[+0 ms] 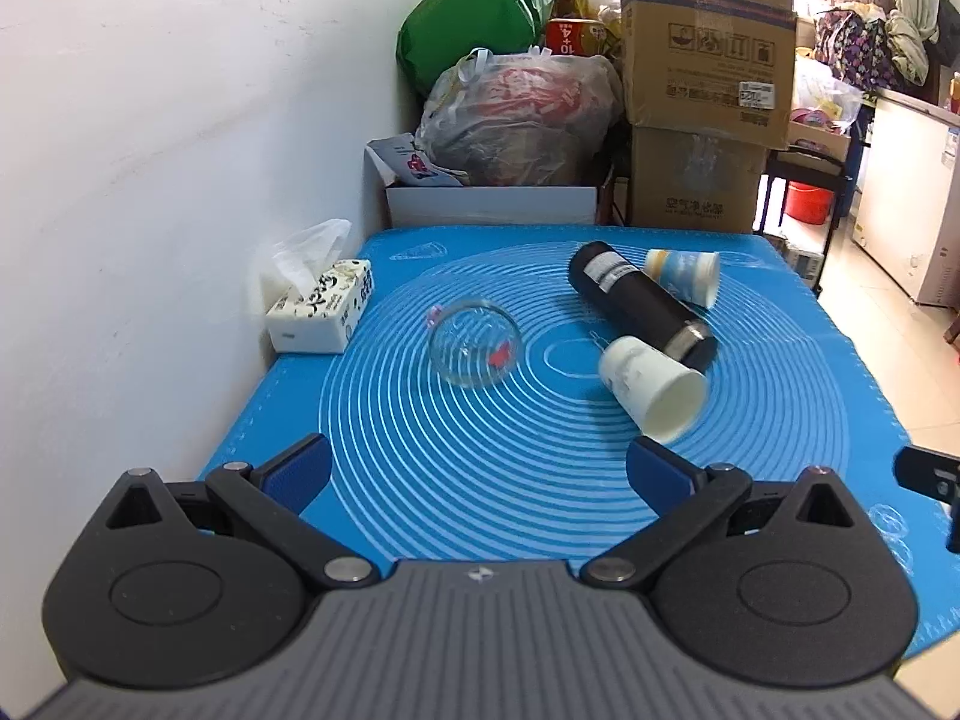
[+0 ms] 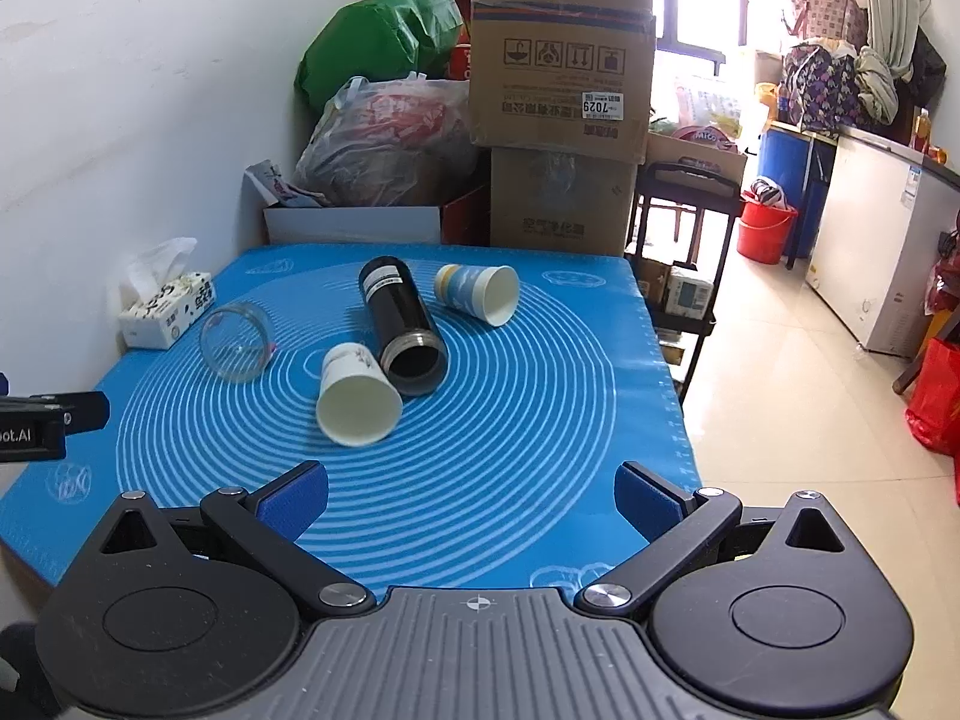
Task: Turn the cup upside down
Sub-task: 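Move the left tool to the clear glass jar and close on it, then lift the glass jar with the left tool and carry it toward the right tool, then close the right tool on the glass jar while the left tool opens and releases it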
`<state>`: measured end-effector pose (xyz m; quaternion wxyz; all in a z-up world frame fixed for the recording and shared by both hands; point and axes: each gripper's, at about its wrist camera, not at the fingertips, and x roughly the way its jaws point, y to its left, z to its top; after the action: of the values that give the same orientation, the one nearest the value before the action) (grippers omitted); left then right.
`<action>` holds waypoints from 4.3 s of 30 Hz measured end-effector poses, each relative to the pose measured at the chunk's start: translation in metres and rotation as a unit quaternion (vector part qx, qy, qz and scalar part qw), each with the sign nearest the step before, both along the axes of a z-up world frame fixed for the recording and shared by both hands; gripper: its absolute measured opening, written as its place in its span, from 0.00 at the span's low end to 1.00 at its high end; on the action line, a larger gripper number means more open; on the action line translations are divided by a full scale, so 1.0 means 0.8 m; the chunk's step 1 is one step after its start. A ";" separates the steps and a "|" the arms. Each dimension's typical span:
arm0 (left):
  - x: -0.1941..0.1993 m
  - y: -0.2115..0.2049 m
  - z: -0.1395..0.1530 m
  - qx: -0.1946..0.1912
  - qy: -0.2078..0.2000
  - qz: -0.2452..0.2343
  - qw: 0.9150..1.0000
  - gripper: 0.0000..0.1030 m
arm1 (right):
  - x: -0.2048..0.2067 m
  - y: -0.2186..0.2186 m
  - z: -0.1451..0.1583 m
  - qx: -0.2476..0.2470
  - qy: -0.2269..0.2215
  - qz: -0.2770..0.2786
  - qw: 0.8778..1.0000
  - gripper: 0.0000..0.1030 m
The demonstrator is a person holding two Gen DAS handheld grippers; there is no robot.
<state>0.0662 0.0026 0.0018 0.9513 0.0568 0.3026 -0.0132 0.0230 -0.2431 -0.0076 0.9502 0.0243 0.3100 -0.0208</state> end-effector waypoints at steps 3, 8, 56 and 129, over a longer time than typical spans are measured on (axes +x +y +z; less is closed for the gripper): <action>0.034 0.000 -0.008 0.012 0.006 -0.002 1.000 1.00 | 0.023 -0.003 -0.003 0.000 -0.002 -0.004 1.000 1.00; 0.097 0.001 -0.019 0.010 0.006 -0.018 1.000 1.00 | 0.060 -0.010 -0.010 -0.004 -0.004 -0.009 1.000 1.00; 0.264 -0.017 -0.092 -0.013 0.179 0.002 0.984 0.80 | 0.166 -0.032 -0.070 -0.005 0.047 -0.015 0.999 1.00; 0.127 0.066 -0.041 -0.010 0.088 0.016 0.996 0.95 | 0.197 0.066 -0.032 0.085 0.203 0.103 0.970 0.99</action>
<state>0.1676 0.0556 -0.0313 0.9216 0.0413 0.3859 -0.0060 0.1803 -0.1901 -0.0329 0.8591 0.0681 0.4976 0.0989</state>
